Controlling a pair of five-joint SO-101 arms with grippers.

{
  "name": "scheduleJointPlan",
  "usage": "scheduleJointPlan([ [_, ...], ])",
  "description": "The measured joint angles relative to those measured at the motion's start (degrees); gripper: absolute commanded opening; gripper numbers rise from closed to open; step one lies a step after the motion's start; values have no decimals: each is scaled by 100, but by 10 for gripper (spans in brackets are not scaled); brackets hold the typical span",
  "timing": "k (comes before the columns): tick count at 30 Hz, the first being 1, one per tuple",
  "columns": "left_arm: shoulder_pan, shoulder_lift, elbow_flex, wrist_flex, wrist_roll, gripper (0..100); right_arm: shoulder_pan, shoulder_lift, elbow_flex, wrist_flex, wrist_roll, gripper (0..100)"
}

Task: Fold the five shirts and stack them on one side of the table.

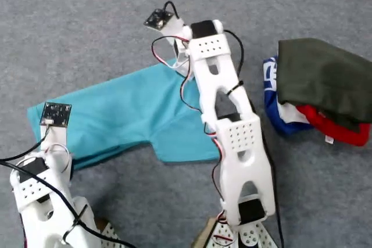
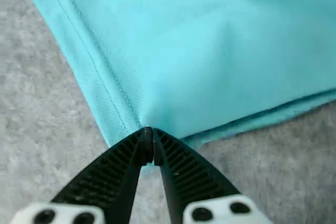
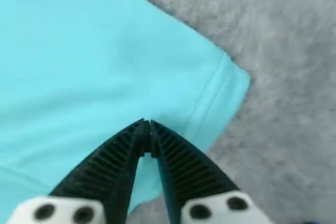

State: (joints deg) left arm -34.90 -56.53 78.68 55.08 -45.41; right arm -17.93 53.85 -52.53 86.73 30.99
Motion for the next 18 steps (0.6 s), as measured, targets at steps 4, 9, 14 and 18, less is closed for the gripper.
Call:
scheduleJointPlan([
  [4,-273,0,-70,105,-132,19,246,589,-290,-44,-9,2],
  [9,-360,0,-316,246,-132,19,308,818,-1116,352,0,3],
  [14,-360,0,-853,941,-255,19,316,818,-2075,1064,229,3],
  [18,-360,0,-1424,1574,-290,19,246,791,-2681,1451,255,3],
])
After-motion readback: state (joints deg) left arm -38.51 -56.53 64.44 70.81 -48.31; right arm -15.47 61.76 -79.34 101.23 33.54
